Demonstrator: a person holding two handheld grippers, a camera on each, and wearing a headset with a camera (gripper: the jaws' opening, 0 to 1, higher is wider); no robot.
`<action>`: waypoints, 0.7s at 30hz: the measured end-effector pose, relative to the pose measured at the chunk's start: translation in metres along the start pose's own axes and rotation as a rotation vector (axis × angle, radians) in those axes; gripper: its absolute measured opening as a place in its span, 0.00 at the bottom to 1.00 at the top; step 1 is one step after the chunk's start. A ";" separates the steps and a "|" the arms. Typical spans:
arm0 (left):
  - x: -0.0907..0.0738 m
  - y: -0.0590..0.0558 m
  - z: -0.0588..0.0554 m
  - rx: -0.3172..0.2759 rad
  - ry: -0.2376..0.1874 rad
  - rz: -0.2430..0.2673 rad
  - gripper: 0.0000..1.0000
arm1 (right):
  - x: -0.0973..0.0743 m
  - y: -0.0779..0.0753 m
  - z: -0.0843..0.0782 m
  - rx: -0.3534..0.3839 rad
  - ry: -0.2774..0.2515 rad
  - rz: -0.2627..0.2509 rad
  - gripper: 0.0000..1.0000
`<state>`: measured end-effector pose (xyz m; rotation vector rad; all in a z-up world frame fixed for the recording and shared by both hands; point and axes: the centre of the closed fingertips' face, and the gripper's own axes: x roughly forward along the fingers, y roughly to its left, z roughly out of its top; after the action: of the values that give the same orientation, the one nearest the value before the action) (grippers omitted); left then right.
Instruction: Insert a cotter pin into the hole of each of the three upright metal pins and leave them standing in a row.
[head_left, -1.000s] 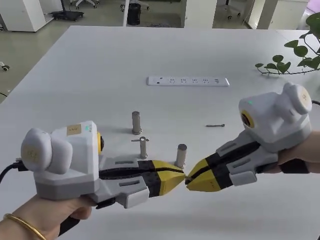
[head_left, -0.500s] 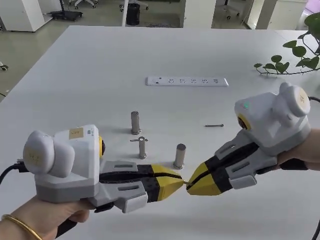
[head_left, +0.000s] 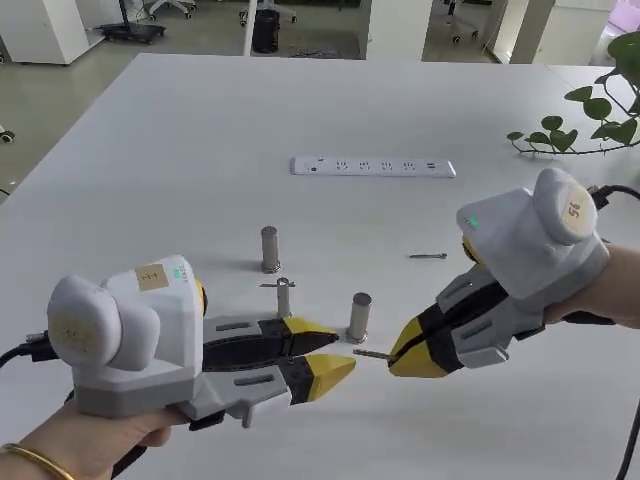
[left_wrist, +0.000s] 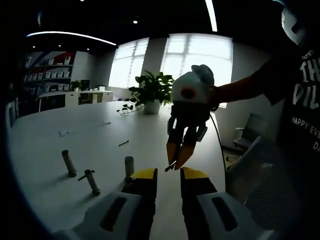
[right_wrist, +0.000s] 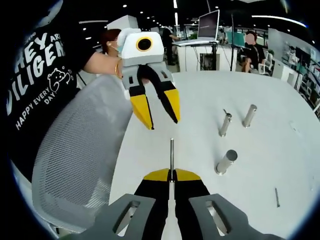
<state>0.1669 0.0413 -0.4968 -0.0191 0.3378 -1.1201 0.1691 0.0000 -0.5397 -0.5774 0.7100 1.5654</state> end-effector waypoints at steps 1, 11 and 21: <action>0.000 0.001 -0.001 0.004 0.003 0.009 0.18 | 0.000 -0.003 -0.003 0.006 0.008 -0.011 0.00; 0.012 0.031 -0.014 0.057 0.057 0.176 0.23 | -0.007 -0.028 -0.020 0.014 0.097 -0.109 0.00; 0.033 0.056 -0.027 0.046 0.106 0.288 0.23 | -0.011 -0.049 -0.029 0.035 0.146 -0.161 0.00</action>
<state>0.2211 0.0411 -0.5415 0.1266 0.3958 -0.8450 0.2178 -0.0259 -0.5570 -0.7108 0.7796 1.3692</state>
